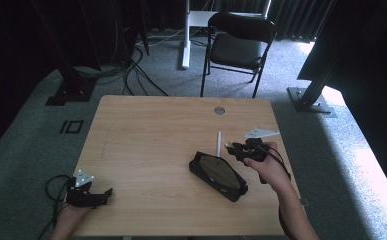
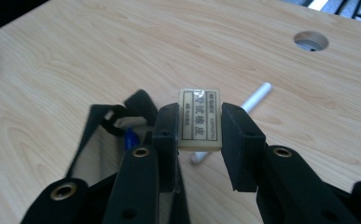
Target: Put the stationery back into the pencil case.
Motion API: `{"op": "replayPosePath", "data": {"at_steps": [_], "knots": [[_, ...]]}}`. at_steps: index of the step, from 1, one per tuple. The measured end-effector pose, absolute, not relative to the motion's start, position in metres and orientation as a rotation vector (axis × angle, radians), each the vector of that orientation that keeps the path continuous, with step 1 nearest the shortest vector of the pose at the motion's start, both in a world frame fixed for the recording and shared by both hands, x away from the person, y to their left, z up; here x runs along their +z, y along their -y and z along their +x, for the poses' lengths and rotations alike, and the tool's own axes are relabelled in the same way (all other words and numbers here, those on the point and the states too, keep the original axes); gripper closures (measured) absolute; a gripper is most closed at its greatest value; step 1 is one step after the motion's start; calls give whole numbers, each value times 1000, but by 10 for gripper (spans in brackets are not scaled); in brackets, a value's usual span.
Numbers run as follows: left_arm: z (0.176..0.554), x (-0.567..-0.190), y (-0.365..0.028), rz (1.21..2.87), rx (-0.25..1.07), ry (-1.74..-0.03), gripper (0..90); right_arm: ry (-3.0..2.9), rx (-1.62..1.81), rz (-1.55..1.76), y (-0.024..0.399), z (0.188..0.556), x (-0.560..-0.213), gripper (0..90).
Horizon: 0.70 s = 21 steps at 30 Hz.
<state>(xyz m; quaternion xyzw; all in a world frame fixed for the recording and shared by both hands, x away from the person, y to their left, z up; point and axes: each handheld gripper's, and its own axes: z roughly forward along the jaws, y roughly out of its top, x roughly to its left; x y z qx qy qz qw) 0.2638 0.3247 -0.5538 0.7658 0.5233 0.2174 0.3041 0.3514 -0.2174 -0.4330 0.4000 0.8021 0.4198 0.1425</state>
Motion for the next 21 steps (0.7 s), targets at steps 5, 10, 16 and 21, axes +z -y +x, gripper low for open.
{"op": "replayPosePath", "data": {"at_steps": [5, 10, 16, 21], "knots": [[264, -554, -325, 2029, 575, -1386, 4, -2378, 1212, 1097, 209, 344, -431, 684], [264, -554, -325, 2029, 576, -1385, 4, -2448, 1218, 1040, 200, 339, -430, 684], [264, -554, -325, 2029, 576, -1386, 4, -2499, 1187, 1010, 191, 337, -433, 684], [264, -554, -325, 2029, 576, -1386, 4, -2549, 1160, 1011, 184, 339, -441, 684]]}}
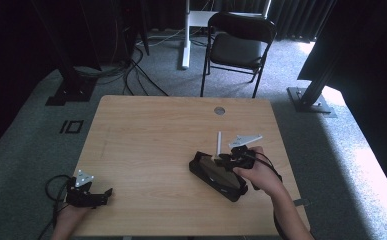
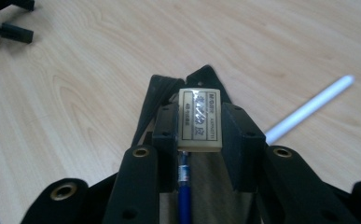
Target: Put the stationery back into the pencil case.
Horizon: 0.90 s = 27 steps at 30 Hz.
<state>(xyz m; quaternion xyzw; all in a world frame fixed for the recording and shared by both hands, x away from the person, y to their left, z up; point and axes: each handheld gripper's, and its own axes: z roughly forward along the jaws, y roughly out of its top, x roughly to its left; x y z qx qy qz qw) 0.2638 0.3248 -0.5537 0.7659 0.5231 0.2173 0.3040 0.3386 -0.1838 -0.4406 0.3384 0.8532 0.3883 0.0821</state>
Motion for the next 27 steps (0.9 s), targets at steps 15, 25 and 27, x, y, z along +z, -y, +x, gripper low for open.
{"op": "replayPosePath", "data": {"at_steps": [15, 25, 27], "knots": [[264, -554, -325, 2029, 576, -1386, 4, -2636, 1068, 1022, 168, 352, -467, 684], [264, -554, -325, 2029, 576, -1386, 4, -2685, 989, 1028, 153, 360, -483, 684], [264, -554, -325, 2028, 576, -1386, 4, -2685, 970, 1023, 150, 361, -484, 684]]}}
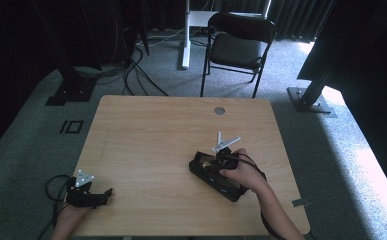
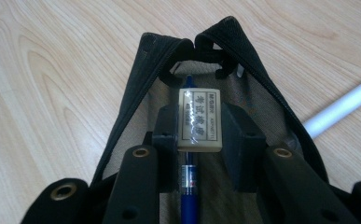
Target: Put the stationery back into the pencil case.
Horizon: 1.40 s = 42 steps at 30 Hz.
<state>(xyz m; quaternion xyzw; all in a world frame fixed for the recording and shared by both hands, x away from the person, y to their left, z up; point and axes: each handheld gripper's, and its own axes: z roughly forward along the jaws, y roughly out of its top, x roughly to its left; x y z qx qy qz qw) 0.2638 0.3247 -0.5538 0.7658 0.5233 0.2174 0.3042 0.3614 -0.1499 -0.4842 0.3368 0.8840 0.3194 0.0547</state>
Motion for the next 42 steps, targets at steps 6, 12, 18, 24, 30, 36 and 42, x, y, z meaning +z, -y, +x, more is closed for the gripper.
{"op": "replayPosePath", "data": {"at_steps": [6, 12, 18, 24, 30, 36, 42], "knots": [[264, -554, -325, 2028, 576, -1386, 4, -2700, 935, 1025, 144, 366, -488, 683], [264, -554, -325, 2029, 576, -1386, 4, -2721, 891, 1004, 135, 368, -494, 683], [264, -554, -325, 2029, 576, -1386, 4, -2750, 855, 998, 130, 369, -496, 681], [264, -554, -325, 2028, 576, -1386, 4, -2761, 841, 989, 130, 368, -497, 645], [264, -554, -325, 2029, 576, -1386, 4, -2732, 882, 990, 139, 365, -486, 644], [264, -554, -325, 2029, 576, -1386, 4, -2687, 968, 990, 153, 360, -470, 646], [264, -554, -325, 2029, 576, -1386, 4, -2646, 1029, 985, 163, 355, -458, 646]]}}
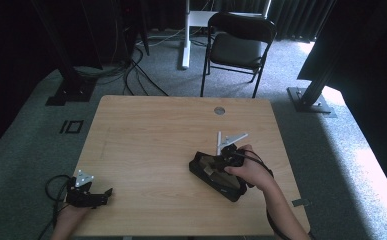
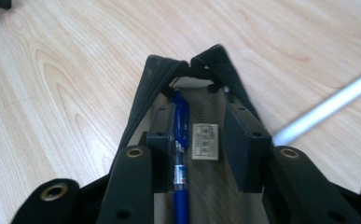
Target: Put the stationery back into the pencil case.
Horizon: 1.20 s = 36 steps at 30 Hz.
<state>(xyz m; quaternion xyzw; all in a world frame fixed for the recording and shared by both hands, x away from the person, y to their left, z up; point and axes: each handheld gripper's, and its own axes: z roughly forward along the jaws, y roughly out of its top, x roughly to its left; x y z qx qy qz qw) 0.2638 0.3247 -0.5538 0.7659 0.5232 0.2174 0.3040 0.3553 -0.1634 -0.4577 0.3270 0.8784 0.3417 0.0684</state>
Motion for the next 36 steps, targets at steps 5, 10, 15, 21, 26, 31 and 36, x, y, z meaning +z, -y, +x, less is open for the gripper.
{"op": "replayPosePath", "data": {"at_steps": [5, 10, 15, 21, 26, 31, 36], "knots": [[264, -554, -325, 2029, 576, -1386, 4, -2573, 1097, 1015, 176, 357, -447, 643], [264, -554, -325, 2028, 576, -1386, 4, -2493, 1128, 1073, 187, 365, -441, 643], [264, -554, -325, 2029, 576, -1386, 4, -2444, 1109, 1136, 194, 377, -444, 634], [264, -554, -325, 2029, 576, -1386, 4, -2382, 1074, 1206, 195, 393, -452, 618], [264, -554, -325, 2029, 576, -1386, 4, -2355, 1012, 1244, 192, 406, -461, 606], [264, -554, -325, 2027, 576, -1386, 4, -2324, 984, 1294, 188, 419, -471, 588], [264, -554, -325, 2029, 576, -1386, 4, -2307, 937, 1330, 183, 431, -479, 583]]}}
